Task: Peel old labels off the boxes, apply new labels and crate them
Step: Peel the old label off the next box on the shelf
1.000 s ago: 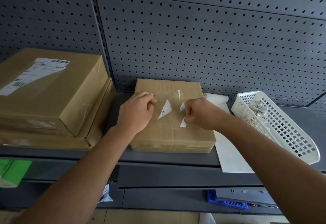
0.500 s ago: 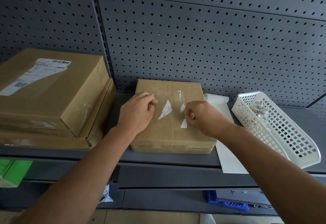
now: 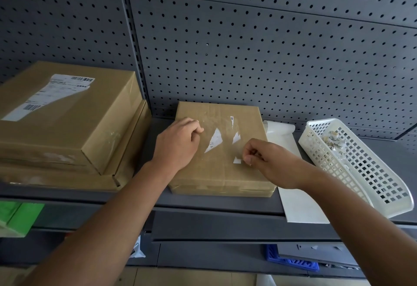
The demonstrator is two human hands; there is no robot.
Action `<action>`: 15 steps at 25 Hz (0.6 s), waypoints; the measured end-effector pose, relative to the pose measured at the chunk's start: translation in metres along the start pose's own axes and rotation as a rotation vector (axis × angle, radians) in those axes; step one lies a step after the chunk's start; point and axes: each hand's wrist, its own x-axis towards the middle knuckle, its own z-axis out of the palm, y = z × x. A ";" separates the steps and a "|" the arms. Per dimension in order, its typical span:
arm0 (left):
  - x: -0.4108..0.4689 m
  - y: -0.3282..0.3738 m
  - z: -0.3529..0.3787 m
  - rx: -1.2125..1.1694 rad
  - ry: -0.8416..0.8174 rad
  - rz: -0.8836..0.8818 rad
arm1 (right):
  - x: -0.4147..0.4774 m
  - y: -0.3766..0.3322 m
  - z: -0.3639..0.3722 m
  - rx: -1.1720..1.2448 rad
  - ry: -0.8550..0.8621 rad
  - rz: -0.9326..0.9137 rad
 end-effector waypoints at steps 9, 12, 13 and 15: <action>0.000 -0.001 0.000 0.061 -0.005 0.003 | -0.008 -0.003 -0.012 0.247 0.131 0.082; 0.000 0.003 -0.002 0.094 -0.032 0.022 | -0.005 0.003 -0.006 0.395 0.159 0.089; 0.001 0.004 -0.003 0.122 -0.047 0.030 | -0.006 0.006 -0.007 0.462 0.164 0.088; 0.002 0.006 -0.006 0.173 -0.071 0.048 | -0.007 0.017 -0.014 0.556 0.204 0.089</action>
